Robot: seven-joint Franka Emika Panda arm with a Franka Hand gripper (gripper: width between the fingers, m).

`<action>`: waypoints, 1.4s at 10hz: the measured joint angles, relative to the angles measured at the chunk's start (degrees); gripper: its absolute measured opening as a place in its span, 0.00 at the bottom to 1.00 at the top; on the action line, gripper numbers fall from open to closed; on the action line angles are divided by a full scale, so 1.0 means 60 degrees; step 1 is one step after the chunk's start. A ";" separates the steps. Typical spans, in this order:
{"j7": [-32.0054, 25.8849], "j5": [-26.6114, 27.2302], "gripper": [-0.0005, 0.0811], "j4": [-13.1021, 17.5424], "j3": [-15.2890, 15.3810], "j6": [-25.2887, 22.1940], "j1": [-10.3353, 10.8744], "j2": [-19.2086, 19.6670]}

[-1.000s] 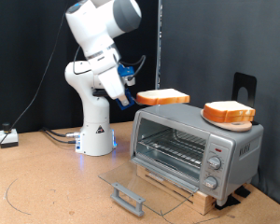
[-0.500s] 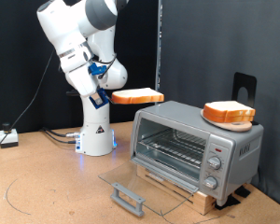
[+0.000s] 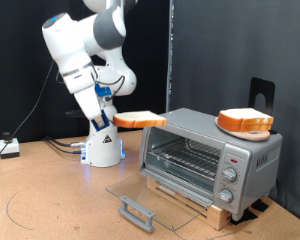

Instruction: Make a piece of toast with the oven

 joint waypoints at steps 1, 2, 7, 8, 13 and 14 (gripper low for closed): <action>-0.0140 -0.0027 0.49 -0.0293 0.0014 0.0622 -0.0001 0.0186; -0.0238 -0.0028 0.49 -0.0524 0.0045 0.1146 0.0000 0.0408; -0.0321 0.0555 0.49 -0.1137 0.0723 0.2065 0.0553 0.1002; -0.0242 0.0763 0.49 -0.1209 0.0962 0.2108 0.0778 0.0984; 0.0869 0.1644 0.49 -0.1323 0.2318 0.2271 0.1742 0.0768; 0.1101 0.1802 0.49 -0.1347 0.2583 0.2272 0.1920 0.0684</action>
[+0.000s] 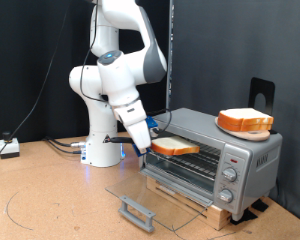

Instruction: Make a piece of toast with the oven

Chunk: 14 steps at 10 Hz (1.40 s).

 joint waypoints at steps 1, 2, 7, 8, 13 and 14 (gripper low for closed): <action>0.0268 0.0103 0.49 -0.0038 0.0266 0.0002 0.0162 -0.0099; 0.0551 0.0126 0.49 -0.0081 0.0543 0.0068 0.0269 -0.0191; 0.0716 0.0114 0.49 -0.0262 0.1535 0.1429 0.0360 -0.0279; 0.0466 0.0104 0.49 -0.0270 0.1544 0.1632 0.0359 -0.0280; -0.0932 -0.1024 0.49 -0.0447 0.1401 0.2133 -0.0452 -0.0267; -0.1270 -0.1153 0.49 -0.0452 0.1292 0.2138 -0.0661 -0.0251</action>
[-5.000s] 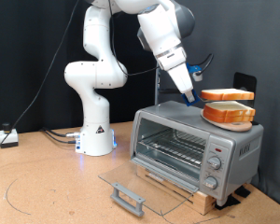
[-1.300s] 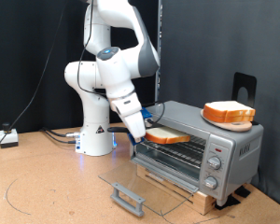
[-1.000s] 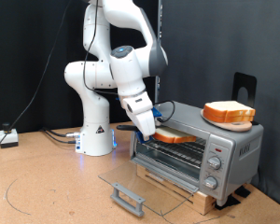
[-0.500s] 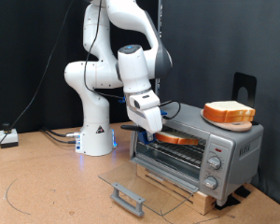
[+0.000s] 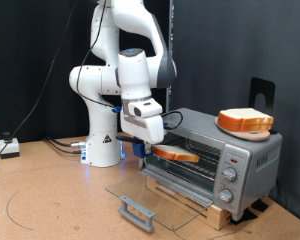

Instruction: Make a piece of toast with the oven

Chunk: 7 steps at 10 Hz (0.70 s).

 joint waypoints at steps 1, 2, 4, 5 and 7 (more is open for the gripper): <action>-0.0230 -0.0104 0.49 0.0000 -0.0081 -0.0001 -0.0187 0.0008; -0.0397 -0.0173 0.49 0.0001 -0.0148 -0.0001 -0.0338 0.0010; -0.0610 -0.0274 0.49 0.0010 -0.0213 -0.0004 -0.0573 0.0012; -0.0619 -0.0358 0.49 0.0016 -0.0213 -0.0023 -0.0665 0.0013; -0.0602 -0.0483 0.49 0.0070 -0.0148 -0.0285 -0.0695 -0.0005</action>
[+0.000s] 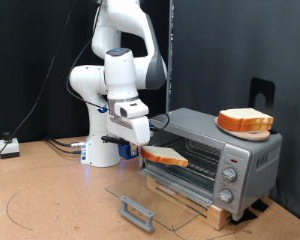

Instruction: Make a piece of toast with the oven

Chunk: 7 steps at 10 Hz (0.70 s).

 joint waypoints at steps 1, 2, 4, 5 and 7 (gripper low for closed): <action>0.0085 0.0055 0.49 0.0050 0.0090 -0.0215 0.0075 -0.0056; 0.0144 0.0257 0.49 0.0081 0.0160 -0.0421 0.0282 -0.0192; 0.0153 0.0939 0.49 0.0078 0.0217 -0.0515 0.0913 -0.0615; 0.0214 0.1131 0.49 0.0071 0.0299 -0.0562 0.1138 -0.0825; 0.0795 0.1163 0.49 0.0059 0.0716 -0.0791 0.1403 -0.1252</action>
